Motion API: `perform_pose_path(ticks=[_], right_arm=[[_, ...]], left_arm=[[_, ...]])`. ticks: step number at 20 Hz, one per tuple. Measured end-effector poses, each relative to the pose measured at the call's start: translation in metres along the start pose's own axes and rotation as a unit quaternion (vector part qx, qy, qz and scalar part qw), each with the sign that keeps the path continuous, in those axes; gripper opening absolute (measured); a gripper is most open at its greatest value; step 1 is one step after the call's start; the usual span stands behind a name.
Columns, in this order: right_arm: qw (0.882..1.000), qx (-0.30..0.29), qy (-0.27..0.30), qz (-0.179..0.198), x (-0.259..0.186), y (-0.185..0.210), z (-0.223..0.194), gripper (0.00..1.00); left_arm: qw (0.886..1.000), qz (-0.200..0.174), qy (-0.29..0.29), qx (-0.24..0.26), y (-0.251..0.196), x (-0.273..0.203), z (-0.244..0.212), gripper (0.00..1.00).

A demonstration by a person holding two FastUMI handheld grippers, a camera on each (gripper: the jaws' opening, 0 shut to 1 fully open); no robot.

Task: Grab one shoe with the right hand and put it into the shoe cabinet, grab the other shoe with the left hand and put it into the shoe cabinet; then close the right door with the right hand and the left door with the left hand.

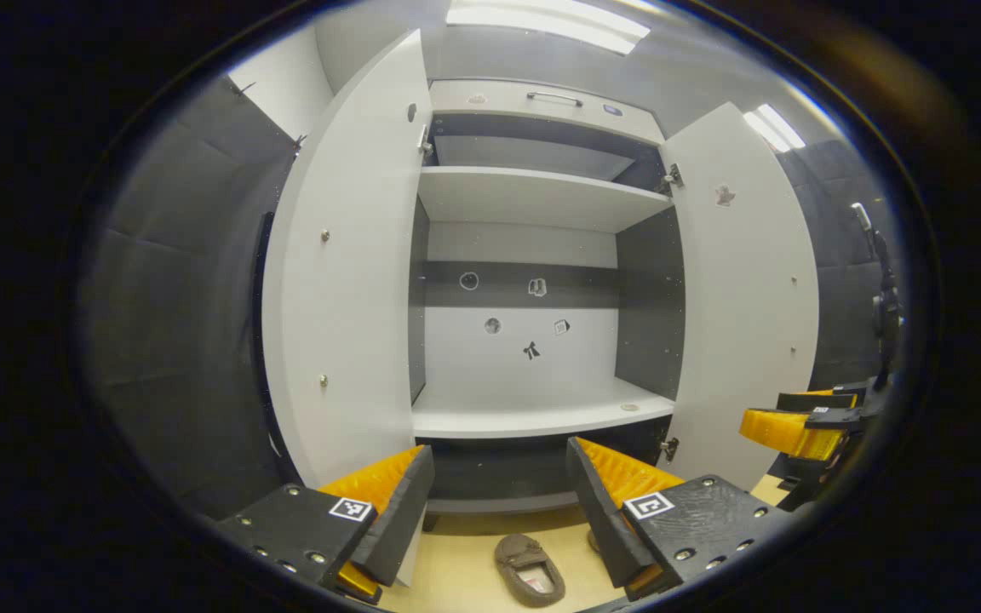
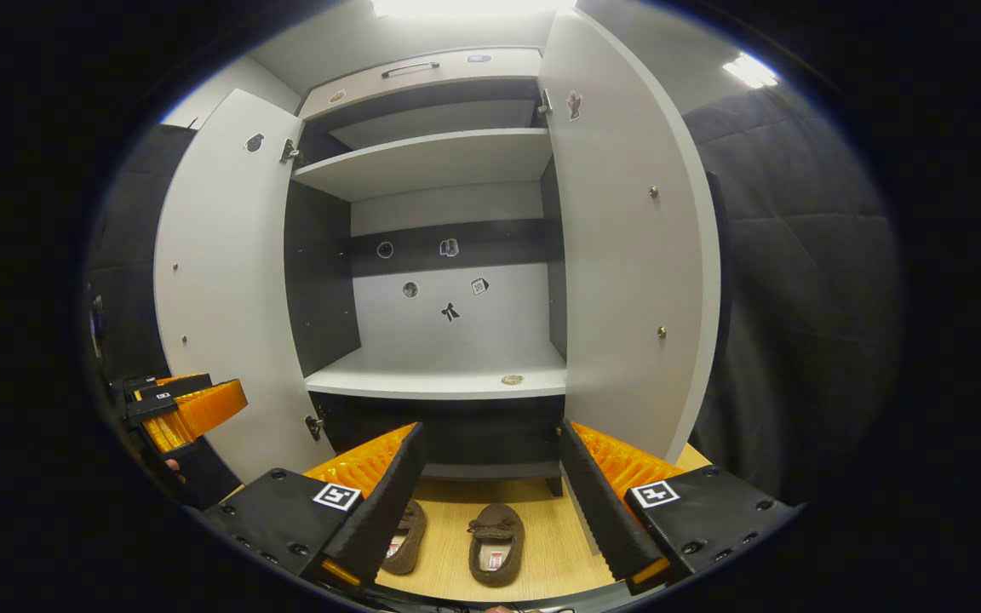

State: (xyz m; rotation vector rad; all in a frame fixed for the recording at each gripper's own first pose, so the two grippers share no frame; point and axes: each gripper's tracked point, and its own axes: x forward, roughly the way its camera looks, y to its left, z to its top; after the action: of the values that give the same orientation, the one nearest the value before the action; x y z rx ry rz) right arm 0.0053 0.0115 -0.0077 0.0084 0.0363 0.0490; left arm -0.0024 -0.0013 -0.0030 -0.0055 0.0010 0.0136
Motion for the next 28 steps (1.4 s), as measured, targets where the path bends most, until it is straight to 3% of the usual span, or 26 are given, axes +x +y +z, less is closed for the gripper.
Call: perform_pose_path(ticks=[9,17,23,28], right_arm=[[1.000,0.003,0.015,0.015,0.010,0.011,-0.001,0.98],[0.998,0.018,0.067,0.009,0.031,0.009,-0.017,0.98],[0.989,0.045,0.138,0.040,0.045,0.026,-0.057,0.98],[0.976,0.055,0.203,0.058,0.062,0.033,-0.118,0.98]], left_arm=[[1.000,0.009,0.001,-0.005,0.006,-0.002,-0.008,0.91],[1.000,0.008,-0.003,0.020,0.006,-0.004,-0.023,0.90],[1.000,0.004,0.014,0.011,0.008,-0.001,-0.035,0.90],[0.999,-0.001,0.042,0.009,0.003,0.003,-0.049,0.90]])
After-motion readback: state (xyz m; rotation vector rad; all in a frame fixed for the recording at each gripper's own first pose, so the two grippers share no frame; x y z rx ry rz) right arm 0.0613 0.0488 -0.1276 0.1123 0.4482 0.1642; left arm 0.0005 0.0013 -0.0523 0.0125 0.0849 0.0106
